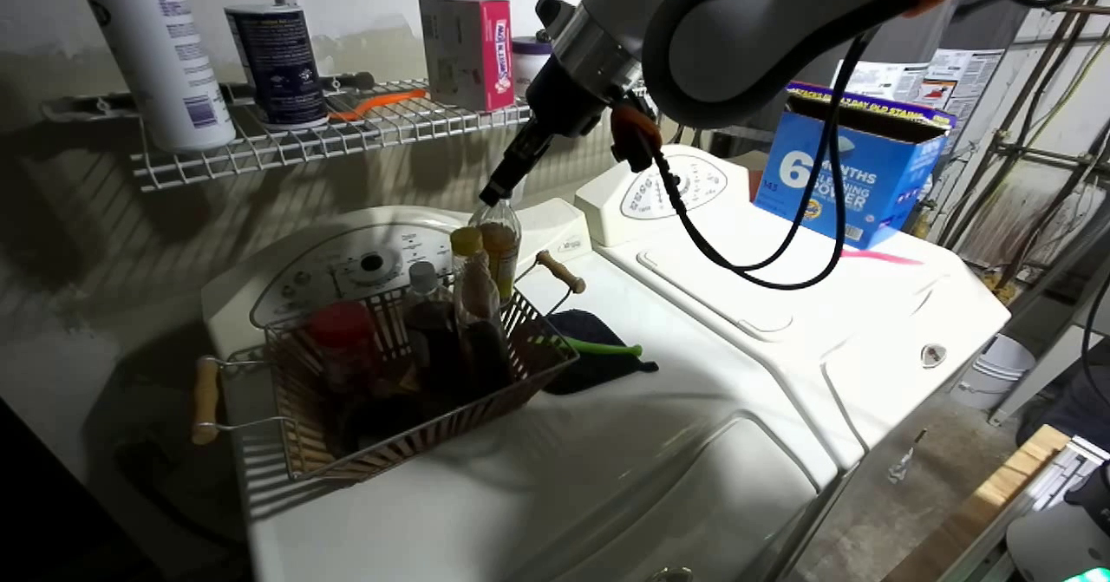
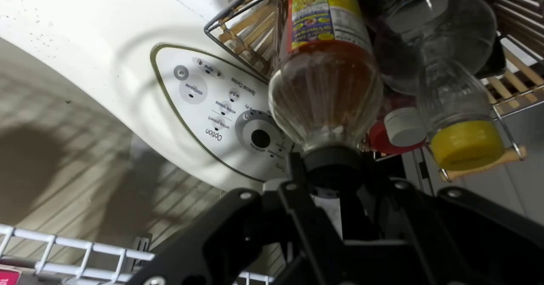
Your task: Put the bottle inside the metal basket
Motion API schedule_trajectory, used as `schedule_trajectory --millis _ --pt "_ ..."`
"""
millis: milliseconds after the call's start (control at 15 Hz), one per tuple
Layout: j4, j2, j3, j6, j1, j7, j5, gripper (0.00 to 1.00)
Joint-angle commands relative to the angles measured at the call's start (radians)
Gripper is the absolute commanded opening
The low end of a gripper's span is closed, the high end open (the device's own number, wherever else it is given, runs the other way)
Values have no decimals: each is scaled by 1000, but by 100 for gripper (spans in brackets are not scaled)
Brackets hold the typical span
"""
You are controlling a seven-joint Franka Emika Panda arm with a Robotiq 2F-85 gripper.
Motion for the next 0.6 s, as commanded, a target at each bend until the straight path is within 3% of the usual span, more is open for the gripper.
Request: schedule_trajectory --millis 0,533 --pt "27 35 21 45 -6 -30 31 10" --pt "25 118 23 136 -5 -6 2 10"
